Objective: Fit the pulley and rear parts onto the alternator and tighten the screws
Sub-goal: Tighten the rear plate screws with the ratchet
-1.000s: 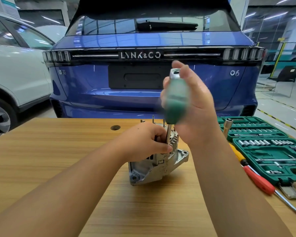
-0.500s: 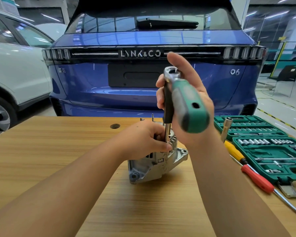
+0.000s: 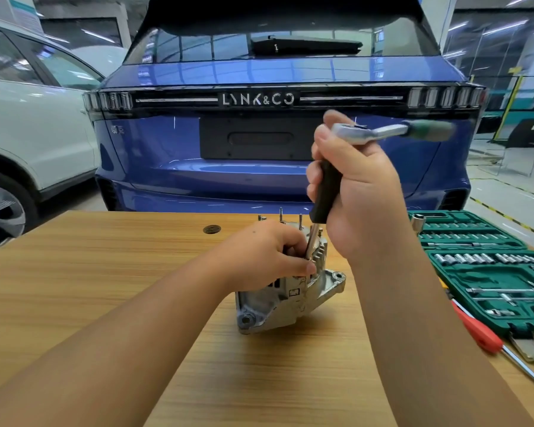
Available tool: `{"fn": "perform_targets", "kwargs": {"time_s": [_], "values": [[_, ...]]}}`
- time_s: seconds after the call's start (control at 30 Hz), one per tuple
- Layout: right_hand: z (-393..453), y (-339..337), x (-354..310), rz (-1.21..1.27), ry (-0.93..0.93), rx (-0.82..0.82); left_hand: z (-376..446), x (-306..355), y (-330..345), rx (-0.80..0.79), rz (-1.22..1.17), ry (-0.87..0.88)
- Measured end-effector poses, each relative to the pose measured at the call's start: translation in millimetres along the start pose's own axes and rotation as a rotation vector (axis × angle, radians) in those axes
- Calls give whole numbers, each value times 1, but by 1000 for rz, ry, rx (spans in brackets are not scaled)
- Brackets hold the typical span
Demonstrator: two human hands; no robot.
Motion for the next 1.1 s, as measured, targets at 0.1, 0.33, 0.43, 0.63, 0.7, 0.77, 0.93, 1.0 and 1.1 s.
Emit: {"fn": "perform_targets", "kwargs": {"time_s": [0.1, 0.33, 0.43, 0.63, 0.7, 0.77, 0.93, 1.0, 1.1], "values": [[-1, 8, 0, -68, -144, -163, 3, 0, 1, 0, -14, 14], [-3, 16, 3, 192, -75, -341, 0, 1, 4, 29, -113, 69], [-3, 15, 0, 159, -48, -276, -3, 4, 4, -12, -98, 49], [-5, 13, -4, 81, -25, -93, -4, 8, 3, 33, -31, -3], [-7, 11, -4, -109, -62, 27, -3, 7, 3, 25, 1, -18], [-6, 6, -4, -196, -73, 129, -2, 8, 4, 7, 0, -11], [-1, 2, -4, -42, -34, -18, 1, 6, 2, 11, 16, 0], [-1, 8, -4, -135, -158, -109, 2, 6, 3, 14, 5, 13], [-2, 17, 0, -156, -215, -196, 2, 2, 3, 47, -66, 51]]}}
Point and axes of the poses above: each hand's wrist, its own z-axis towards the middle knuckle, its own y-axis out of the palm, x = y × z, the point moved 3 cm from there along z, towards the middle knuckle, and after that the axes turned 14 degrees about -x, right-handed, at the moved point
